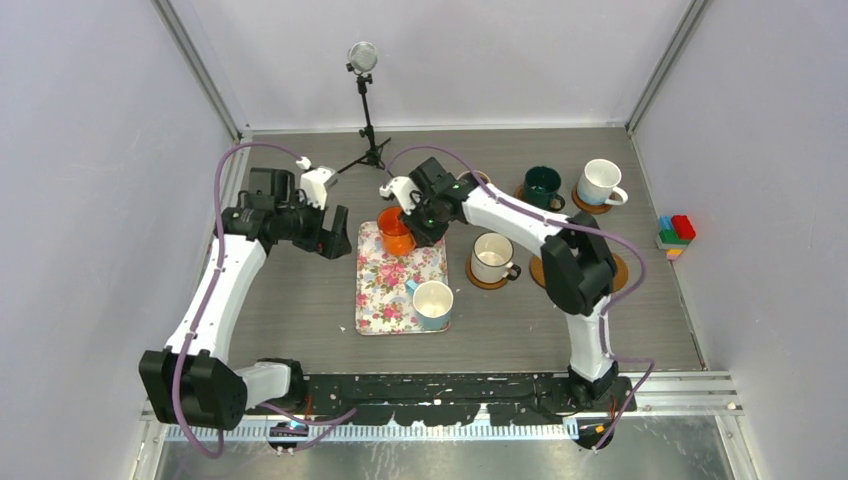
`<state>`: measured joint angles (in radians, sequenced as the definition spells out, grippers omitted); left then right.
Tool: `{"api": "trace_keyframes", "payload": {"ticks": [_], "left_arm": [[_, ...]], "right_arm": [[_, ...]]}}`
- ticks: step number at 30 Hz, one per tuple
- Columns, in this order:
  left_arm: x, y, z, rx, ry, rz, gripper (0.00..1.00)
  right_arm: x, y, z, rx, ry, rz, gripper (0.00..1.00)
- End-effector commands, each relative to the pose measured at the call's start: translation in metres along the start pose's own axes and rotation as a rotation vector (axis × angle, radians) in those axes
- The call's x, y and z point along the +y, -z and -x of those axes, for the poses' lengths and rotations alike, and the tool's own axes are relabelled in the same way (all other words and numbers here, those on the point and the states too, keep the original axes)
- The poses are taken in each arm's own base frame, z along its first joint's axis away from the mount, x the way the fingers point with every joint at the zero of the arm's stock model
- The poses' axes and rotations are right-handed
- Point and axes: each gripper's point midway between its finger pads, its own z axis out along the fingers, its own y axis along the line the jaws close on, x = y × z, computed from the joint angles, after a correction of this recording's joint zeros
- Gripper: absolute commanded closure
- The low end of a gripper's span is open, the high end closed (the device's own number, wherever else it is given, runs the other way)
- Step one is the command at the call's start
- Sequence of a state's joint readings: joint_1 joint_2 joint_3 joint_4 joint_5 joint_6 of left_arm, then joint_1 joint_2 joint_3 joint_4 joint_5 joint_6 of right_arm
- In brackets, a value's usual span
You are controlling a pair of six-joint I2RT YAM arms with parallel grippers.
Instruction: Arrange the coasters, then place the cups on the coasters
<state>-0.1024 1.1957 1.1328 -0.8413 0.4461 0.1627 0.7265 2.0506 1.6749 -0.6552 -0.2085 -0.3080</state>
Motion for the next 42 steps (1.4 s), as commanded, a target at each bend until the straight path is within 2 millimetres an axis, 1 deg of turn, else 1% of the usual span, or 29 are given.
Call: {"api": "trace_keyframes", "payload": {"ticks": [1, 4, 6, 9, 12, 14, 16, 17, 21, 23, 28, 33, 36, 42], "left_arm": [[0.001, -0.002, 0.012, -0.037, -0.005, -0.014, 0.08], [0.001, -0.003, 0.012, -0.03, -0.007, -0.015, 0.02], [0.002, -0.004, 0.012, -0.027, -0.005, -0.013, 0.0], [0.003, -0.006, 0.012, -0.024, -0.001, -0.016, 0.0], [0.003, -0.008, 0.011, -0.019, 0.002, -0.022, 0.0], [0.003, -0.009, 0.011, -0.015, 0.008, -0.024, 0.0], [0.003, -0.01, 0.01, -0.014, 0.013, -0.027, 0.0], [0.003, -0.011, 0.011, -0.016, 0.016, -0.024, 0.0], [0.004, -0.013, 0.012, -0.016, 0.019, -0.024, 0.0], [0.004, -0.015, 0.013, -0.013, 0.023, -0.027, 0.0], [0.005, -0.015, 0.014, -0.009, 0.027, -0.03, 0.0], [0.005, -0.014, 0.014, -0.016, 0.022, -0.027, 0.0], [0.005, -0.015, 0.014, -0.018, 0.02, -0.029, 0.0], [0.005, -0.015, 0.013, -0.016, 0.016, -0.028, 0.0]], "right_arm": [[-0.007, 0.085, 0.054, -0.245, -0.001, -0.067, 1.0], [-0.015, 0.114, 0.054, -0.291, -0.02, -0.094, 0.99], [-0.021, 0.132, 0.05, -0.32, -0.047, -0.1, 0.99], [-0.032, 0.158, 0.034, -0.339, -0.084, -0.125, 0.99], [-0.05, 0.186, 0.005, -0.353, -0.127, -0.177, 0.99], [-0.059, 0.207, -0.017, -0.381, -0.191, -0.186, 1.0], [-0.063, 0.223, -0.044, -0.384, -0.225, -0.207, 0.99], [-0.061, 0.234, -0.056, -0.39, -0.217, -0.233, 0.99], [-0.063, 0.253, -0.107, -0.38, -0.265, -0.3, 1.0], [-0.065, 0.255, -0.132, -0.359, -0.298, -0.321, 0.99], [-0.07, 0.253, -0.19, -0.294, -0.382, -0.352, 1.0], [-0.077, 0.24, -0.235, -0.192, -0.388, -0.398, 1.0], [-0.085, 0.231, -0.25, -0.156, -0.383, -0.427, 1.0], [-0.099, 0.206, -0.265, -0.127, -0.397, -0.426, 1.0]]}}
